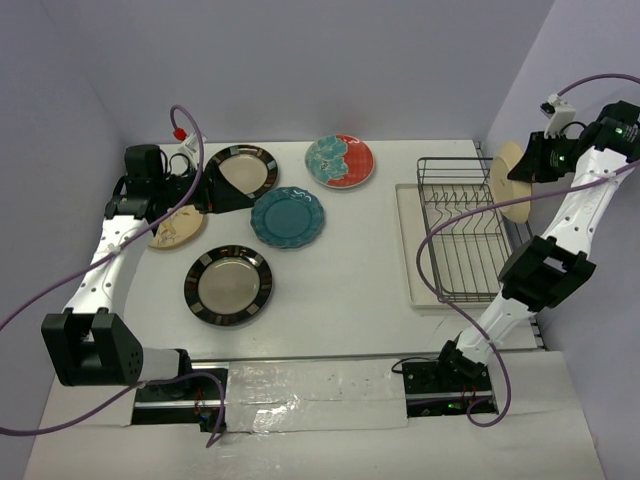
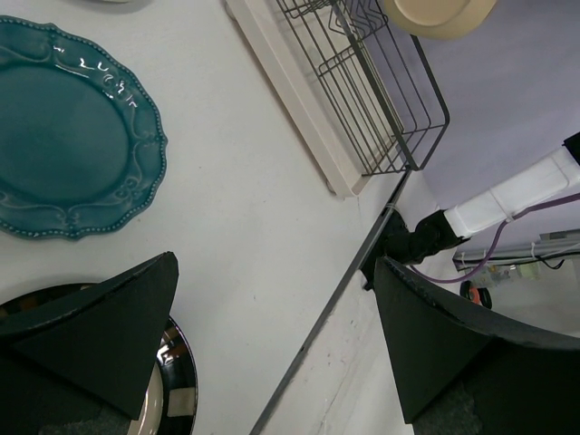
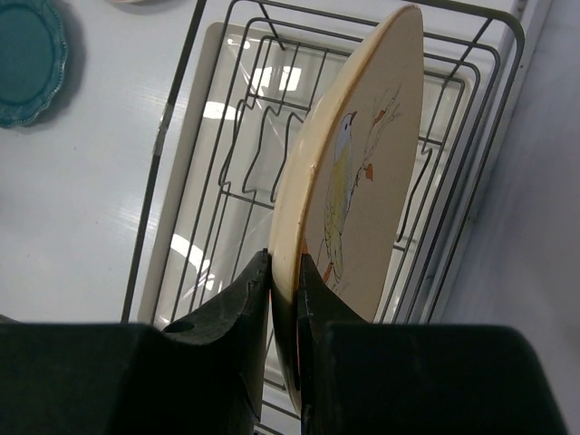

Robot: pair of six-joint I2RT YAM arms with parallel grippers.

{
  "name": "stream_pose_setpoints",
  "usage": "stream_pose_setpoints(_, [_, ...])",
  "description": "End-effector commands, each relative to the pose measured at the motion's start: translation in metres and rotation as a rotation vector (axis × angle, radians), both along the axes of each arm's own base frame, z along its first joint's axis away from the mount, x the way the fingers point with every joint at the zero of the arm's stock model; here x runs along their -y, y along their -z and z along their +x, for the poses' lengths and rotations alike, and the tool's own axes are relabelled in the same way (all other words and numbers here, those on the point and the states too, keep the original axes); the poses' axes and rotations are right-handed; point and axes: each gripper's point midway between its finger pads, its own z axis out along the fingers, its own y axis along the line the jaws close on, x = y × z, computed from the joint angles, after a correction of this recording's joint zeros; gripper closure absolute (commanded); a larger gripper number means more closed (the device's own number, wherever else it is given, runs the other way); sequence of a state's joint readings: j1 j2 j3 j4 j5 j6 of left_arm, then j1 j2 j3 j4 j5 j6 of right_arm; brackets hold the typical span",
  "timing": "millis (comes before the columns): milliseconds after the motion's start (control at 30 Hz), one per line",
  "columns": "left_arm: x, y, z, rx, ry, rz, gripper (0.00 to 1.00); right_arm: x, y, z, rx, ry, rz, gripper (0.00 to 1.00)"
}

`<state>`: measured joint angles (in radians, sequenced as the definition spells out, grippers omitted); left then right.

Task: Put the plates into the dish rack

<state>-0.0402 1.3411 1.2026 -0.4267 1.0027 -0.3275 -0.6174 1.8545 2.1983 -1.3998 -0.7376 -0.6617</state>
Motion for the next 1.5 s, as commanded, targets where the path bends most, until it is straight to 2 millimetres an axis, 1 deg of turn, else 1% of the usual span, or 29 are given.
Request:
stream_pose_setpoints(0, [0.003,-0.021,0.003,0.067,0.026,-0.01,0.01,-0.001,-0.014,0.008,0.065,-0.005,0.026,1.0])
stream_pose_setpoints(267, [0.002,-0.014,0.003,0.051,0.013,-0.006,0.01,0.004,-0.006,0.012,0.045,0.007,0.073,1.0])
stream_pose_setpoints(433, [0.002,-0.014,0.005,0.047,0.013,-0.01,0.01,0.011,0.008,0.014,0.021,0.015,0.071,0.98])
stream_pose_setpoints(500, [0.002,-0.014,0.005,0.047,0.013,-0.01,0.01,0.014,0.013,0.015,0.013,0.026,0.079,0.95])
stream_pose_setpoints(633, [0.002,-0.013,0.005,0.041,0.012,-0.009,0.01,0.019,0.016,0.021,0.012,0.038,0.079,0.86])
stream_pose_setpoints(733, [0.002,-0.013,0.006,0.04,0.01,-0.011,0.01,0.023,0.021,0.023,-0.003,0.047,0.086,0.81])
stream_pose_setpoints(800, [0.002,-0.014,0.006,0.041,0.01,-0.011,0.01,0.024,0.024,0.025,-0.009,0.049,0.085,0.79])
stream_pose_setpoints(900, [0.002,-0.014,0.005,0.042,0.008,-0.011,0.01,0.027,0.022,0.025,-0.004,0.064,0.071,0.65])
stream_pose_setpoints(933, [0.002,-0.014,0.005,0.041,0.008,-0.012,0.01,0.03,0.022,0.026,-0.004,0.075,0.057,0.58])
stream_pose_setpoints(1000, [0.002,-0.014,0.005,0.04,0.007,-0.013,0.01,0.032,0.018,0.024,0.005,0.089,0.035,0.48])
stream_pose_setpoints(1033, [0.002,-0.015,0.005,0.043,0.006,-0.012,0.01,0.035,0.016,0.023,0.008,0.102,0.015,0.33])
stream_pose_setpoints(1067, [0.002,-0.015,0.005,0.043,0.007,-0.013,0.01,0.037,0.016,0.023,0.008,0.109,0.002,0.28])
stream_pose_setpoints(1100, [0.003,-0.016,0.005,0.042,0.009,-0.016,0.01,0.04,0.014,0.023,0.016,0.12,-0.015,0.2])
stream_pose_setpoints(1133, [0.003,-0.016,0.005,0.042,0.01,-0.018,0.01,0.044,0.016,0.022,0.007,0.136,-0.038,0.18])
stream_pose_setpoints(1233, [0.002,-0.017,0.005,0.046,0.006,-0.015,0.01,0.049,0.005,0.019,0.035,0.167,-0.088,0.14])
stream_pose_setpoints(1300, [0.001,-0.015,0.006,0.044,-0.004,-0.009,0.01,0.056,0.002,0.018,0.041,0.198,-0.129,0.12])
stream_pose_setpoints(1367, [-0.001,-0.012,0.009,0.04,-0.026,0.005,0.01,0.059,-0.005,0.015,0.053,0.218,-0.163,0.11])
stream_pose_setpoints(1400, [-0.002,-0.012,0.01,0.042,-0.038,0.013,0.01,0.06,-0.008,0.015,0.062,0.225,-0.178,0.09])
stream_pose_setpoints(1467, [-0.007,-0.01,0.015,0.045,-0.076,0.04,0.01,0.056,-0.016,0.013,0.076,0.227,-0.211,0.05])
